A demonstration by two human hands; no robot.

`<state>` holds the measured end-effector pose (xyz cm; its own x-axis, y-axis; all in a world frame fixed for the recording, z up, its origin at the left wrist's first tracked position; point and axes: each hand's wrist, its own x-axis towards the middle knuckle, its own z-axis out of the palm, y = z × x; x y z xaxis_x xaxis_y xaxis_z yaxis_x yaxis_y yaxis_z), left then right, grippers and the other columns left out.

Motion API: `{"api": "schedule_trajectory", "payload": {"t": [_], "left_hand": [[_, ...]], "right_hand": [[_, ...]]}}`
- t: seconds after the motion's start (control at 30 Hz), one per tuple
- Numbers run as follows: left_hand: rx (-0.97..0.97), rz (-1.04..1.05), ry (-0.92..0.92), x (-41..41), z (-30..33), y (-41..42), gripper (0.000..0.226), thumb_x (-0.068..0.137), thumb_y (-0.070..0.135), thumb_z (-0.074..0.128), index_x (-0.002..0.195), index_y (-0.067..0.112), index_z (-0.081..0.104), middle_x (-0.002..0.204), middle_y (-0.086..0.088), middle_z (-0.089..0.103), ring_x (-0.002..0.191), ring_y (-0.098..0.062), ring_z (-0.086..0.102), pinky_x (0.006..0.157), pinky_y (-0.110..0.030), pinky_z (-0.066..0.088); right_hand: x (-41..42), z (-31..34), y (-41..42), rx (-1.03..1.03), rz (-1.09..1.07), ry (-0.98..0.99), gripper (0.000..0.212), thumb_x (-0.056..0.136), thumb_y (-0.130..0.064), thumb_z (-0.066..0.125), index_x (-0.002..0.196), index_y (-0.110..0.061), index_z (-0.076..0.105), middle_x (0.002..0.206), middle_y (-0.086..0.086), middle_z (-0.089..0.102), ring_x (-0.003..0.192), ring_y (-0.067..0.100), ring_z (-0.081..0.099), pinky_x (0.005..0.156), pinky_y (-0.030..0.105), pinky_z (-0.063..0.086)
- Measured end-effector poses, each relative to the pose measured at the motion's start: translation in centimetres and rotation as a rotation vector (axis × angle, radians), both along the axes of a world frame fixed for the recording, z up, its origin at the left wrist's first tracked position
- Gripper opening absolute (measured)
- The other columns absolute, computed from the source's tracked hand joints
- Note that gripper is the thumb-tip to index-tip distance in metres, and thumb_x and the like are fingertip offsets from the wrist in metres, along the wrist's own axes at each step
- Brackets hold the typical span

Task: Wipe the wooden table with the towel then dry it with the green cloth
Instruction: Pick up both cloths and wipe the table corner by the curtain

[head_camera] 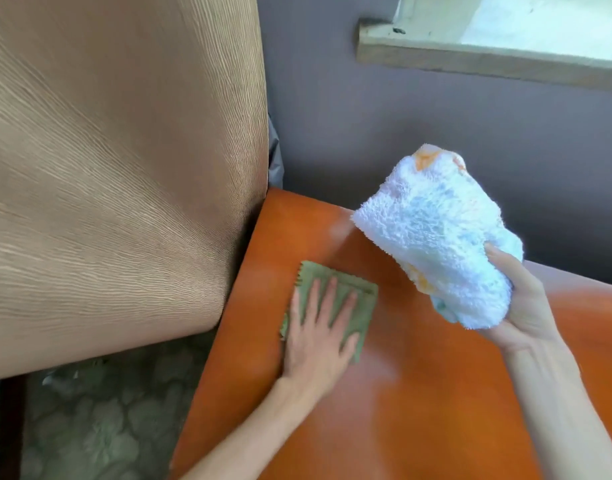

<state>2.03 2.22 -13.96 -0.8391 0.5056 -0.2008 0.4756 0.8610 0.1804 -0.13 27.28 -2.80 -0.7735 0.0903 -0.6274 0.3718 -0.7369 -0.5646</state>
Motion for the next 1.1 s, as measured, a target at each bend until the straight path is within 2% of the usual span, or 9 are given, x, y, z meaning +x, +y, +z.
{"api": "schedule_trajectory", "payload": {"t": [0.13,0.2,0.3,0.43,0.63,0.8,0.9,1.0,1.1], "left_hand": [[-0.004,-0.219,-0.017,-3.6,0.2,4.1,0.061,0.093,0.058,0.036,0.152,0.040,0.034,0.164,-0.001,0.027,0.152,-0.032,0.016,0.121,-0.060,0.004],[-0.061,-0.111,-0.065,-9.1,0.4,3.1,0.059,0.097,0.059,0.032,0.154,0.041,0.028,0.167,0.001,0.014,0.154,-0.030,0.001,0.121,-0.059,-0.006],[-0.113,0.112,-0.003,-12.6,0.5,-1.3,0.062,0.099,0.057,0.030,0.157,0.036,0.021,0.168,-0.005,0.007,0.154,-0.032,0.005,0.122,-0.057,0.002],[-0.047,0.294,0.061,-6.5,0.6,-6.4,0.063,0.098,0.051,0.034,0.157,0.029,0.027,0.166,-0.011,0.018,0.152,-0.036,0.015,0.119,-0.060,0.017],[-0.034,0.115,-0.062,8.6,0.3,-8.5,0.078,0.086,0.054,0.048,0.157,0.033,0.023,0.166,-0.010,0.018,0.149,-0.038,0.024,0.115,-0.063,0.021],[-0.104,0.085,-0.078,10.7,0.7,-8.9,0.078,0.076,0.056,0.055,0.150,0.034,0.039,0.157,-0.008,0.039,0.142,-0.035,0.033,0.113,-0.058,0.019],[-0.100,0.060,-0.061,10.5,0.6,-9.0,0.079,0.076,0.057,0.055,0.150,0.035,0.039,0.155,-0.008,0.041,0.144,-0.035,0.030,0.113,-0.058,0.017],[-0.076,0.058,-0.034,10.4,0.3,-9.1,0.082,0.075,0.058,0.056,0.152,0.036,0.034,0.156,-0.007,0.039,0.147,-0.033,0.022,0.114,-0.057,0.017],[-0.055,0.060,-0.004,10.5,0.1,-9.0,0.083,0.075,0.058,0.056,0.152,0.037,0.033,0.157,-0.006,0.038,0.147,-0.031,0.019,0.115,-0.058,0.016]], "right_hand": [[-0.3,-0.2,-0.3,0.007,-0.011,-0.008,0.042,0.090,-0.024,0.050,0.132,-0.022,0.058,0.135,0.008,0.059,0.108,0.031,0.061,0.064,0.038,0.057],[-0.4,-0.3,-0.6,-0.005,-0.019,-0.009,0.041,0.092,-0.024,0.050,0.131,-0.023,0.059,0.136,0.006,0.061,0.112,0.028,0.062,0.074,0.040,0.057],[-0.7,-0.6,-1.1,-0.024,-0.019,-0.019,0.039,0.089,-0.024,0.055,0.127,-0.024,0.061,0.135,0.005,0.063,0.113,0.026,0.064,0.078,0.041,0.056],[-1.7,-1.1,-2.5,-0.008,0.045,-0.066,0.048,0.083,-0.024,0.064,0.131,-0.019,0.060,0.135,0.010,0.063,0.115,0.032,0.063,0.085,0.044,0.055],[-4.4,-2.4,-6.2,0.028,0.189,-0.089,0.058,0.076,-0.021,0.074,0.130,-0.009,0.058,0.117,0.015,0.071,0.094,0.031,0.073,0.073,0.043,0.061],[-7.9,-4.2,-10.6,0.096,0.319,-0.082,0.050,0.080,-0.012,0.076,0.127,-0.007,0.059,0.112,0.017,0.073,0.095,0.034,0.073,0.069,0.040,0.059],[-9.5,-5.0,-11.9,0.258,0.415,-0.056,0.051,0.081,-0.014,0.078,0.128,-0.008,0.058,0.110,0.014,0.074,0.097,0.032,0.073,0.072,0.043,0.061],[-10.4,-5.4,-11.2,0.510,0.452,0.060,0.057,0.078,-0.021,0.083,0.128,-0.013,0.057,0.118,0.010,0.071,0.105,0.029,0.071,0.087,0.053,0.058],[-10.1,-5.8,-11.1,1.026,0.469,-0.004,0.091,0.069,-0.047,0.084,0.143,-0.024,0.038,0.137,0.001,0.056,0.118,0.018,0.060,0.097,0.044,0.052]]}}
